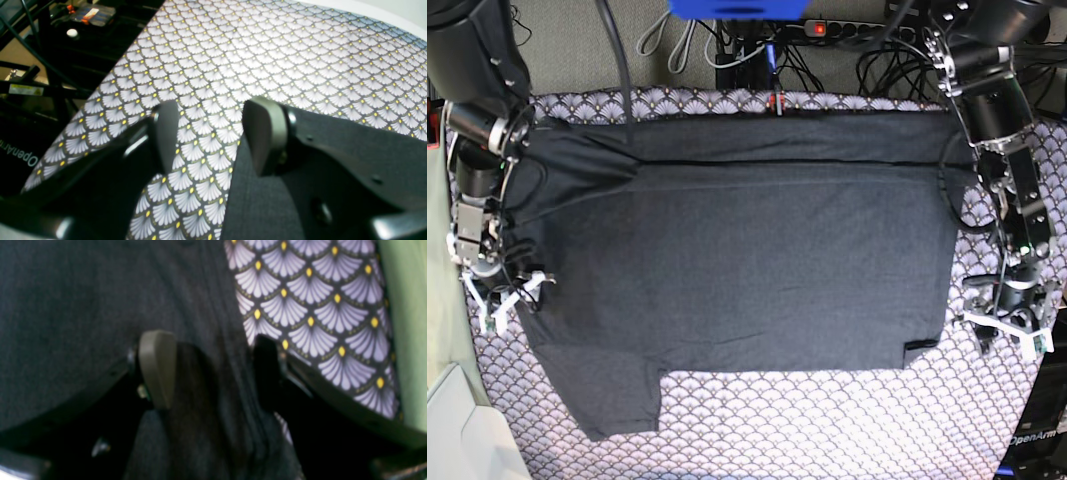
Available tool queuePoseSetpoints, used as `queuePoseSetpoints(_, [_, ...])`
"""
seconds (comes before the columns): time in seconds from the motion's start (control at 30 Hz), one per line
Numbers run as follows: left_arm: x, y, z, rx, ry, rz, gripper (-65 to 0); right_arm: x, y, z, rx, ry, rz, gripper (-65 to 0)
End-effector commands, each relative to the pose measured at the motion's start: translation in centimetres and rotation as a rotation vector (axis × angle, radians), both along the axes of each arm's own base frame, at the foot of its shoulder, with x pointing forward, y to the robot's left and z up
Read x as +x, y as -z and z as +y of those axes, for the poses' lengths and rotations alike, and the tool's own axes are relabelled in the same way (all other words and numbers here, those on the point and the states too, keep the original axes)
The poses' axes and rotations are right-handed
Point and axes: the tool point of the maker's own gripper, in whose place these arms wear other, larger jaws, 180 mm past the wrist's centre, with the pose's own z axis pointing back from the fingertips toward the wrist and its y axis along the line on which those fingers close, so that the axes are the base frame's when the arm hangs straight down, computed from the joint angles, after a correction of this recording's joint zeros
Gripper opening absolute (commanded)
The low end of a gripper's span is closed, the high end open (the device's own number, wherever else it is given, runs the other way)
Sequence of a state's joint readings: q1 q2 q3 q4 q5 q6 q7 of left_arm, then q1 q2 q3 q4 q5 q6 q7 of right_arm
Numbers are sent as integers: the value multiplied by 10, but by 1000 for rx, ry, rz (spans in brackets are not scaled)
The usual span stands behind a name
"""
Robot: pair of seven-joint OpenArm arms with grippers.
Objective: Fold the T-shirt properly
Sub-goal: 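Release the shirt and move both grippers toward the shirt's middle sides, then grasp the shirt's side edges midway with both grippers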
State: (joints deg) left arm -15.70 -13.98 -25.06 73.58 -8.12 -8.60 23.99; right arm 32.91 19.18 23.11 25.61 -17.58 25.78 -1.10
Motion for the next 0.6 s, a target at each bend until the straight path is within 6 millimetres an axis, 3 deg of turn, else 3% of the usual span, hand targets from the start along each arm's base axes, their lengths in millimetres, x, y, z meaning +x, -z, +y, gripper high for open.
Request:
queuePoseSetpoints(0.0, [7,-21,8,12,-15,-54,-314,13,-19,-7,-17,8,-45,-273])
queuePoseSetpoints(0.17, [15,-7,13,-23,-31,-18,-314,4,-7,-4,-13,6,-21,-277])
queuePoseSetpoints(0.23, [17,1,14,-39,-36,1,-314,2,-6,-4,-13,6,-18,-306])
queuePoseSetpoints(0.33, [21,6,14,-56,-39,14,-314,2,-6,-4,-13,6,-18,-402])
queuePoseSetpoints(0.5, [35,-2,12,-77,-38,0,-313,2,-5,-4,-13,6,-16,-605])
queuePoseSetpoints(0.57, [44,-2,12,-98,-41,5,-313,2,-6,-5,-14,6,-17,-650])
